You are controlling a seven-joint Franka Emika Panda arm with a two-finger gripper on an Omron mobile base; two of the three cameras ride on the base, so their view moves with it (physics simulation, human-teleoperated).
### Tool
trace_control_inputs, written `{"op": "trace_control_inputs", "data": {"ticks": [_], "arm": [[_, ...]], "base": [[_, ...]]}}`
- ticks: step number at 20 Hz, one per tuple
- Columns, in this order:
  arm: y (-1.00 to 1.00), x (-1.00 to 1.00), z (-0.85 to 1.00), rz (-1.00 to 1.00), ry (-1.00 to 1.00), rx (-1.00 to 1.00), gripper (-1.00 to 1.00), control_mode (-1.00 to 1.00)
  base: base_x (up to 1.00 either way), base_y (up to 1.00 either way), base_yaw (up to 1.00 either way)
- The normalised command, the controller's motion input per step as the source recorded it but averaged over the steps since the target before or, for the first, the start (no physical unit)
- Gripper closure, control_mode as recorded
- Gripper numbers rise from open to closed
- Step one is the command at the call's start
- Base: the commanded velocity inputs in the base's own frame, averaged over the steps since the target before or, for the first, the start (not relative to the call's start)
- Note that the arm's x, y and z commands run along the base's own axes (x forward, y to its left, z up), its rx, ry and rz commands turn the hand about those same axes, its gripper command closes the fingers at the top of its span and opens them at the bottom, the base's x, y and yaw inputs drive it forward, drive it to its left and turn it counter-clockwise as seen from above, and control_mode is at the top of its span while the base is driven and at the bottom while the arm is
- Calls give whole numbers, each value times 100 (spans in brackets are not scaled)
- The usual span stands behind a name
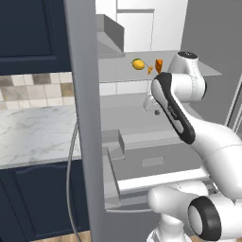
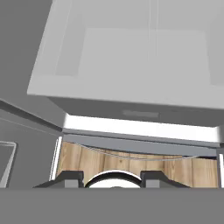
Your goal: Take the cheese, shrimp, and lemon from the fridge and place them on the plate on the dining counter to create an appetizer plate.
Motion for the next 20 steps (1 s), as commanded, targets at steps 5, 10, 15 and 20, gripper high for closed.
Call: {"op": "trace_control_inputs", "data": {"ticks": [5,10,15,20], "arm": [[0,-15,0,0,-4,0,-100,-100],[0,-32,18,-2,-15,0,-100,-100],[-1,-9,38,-1,-21,0,-100,-100],[-22,-2,42,-9,-24,0,-100,-100]], "base": [[0,0,0],[0,0,0],[0,0,0],[0,0,0]]}}
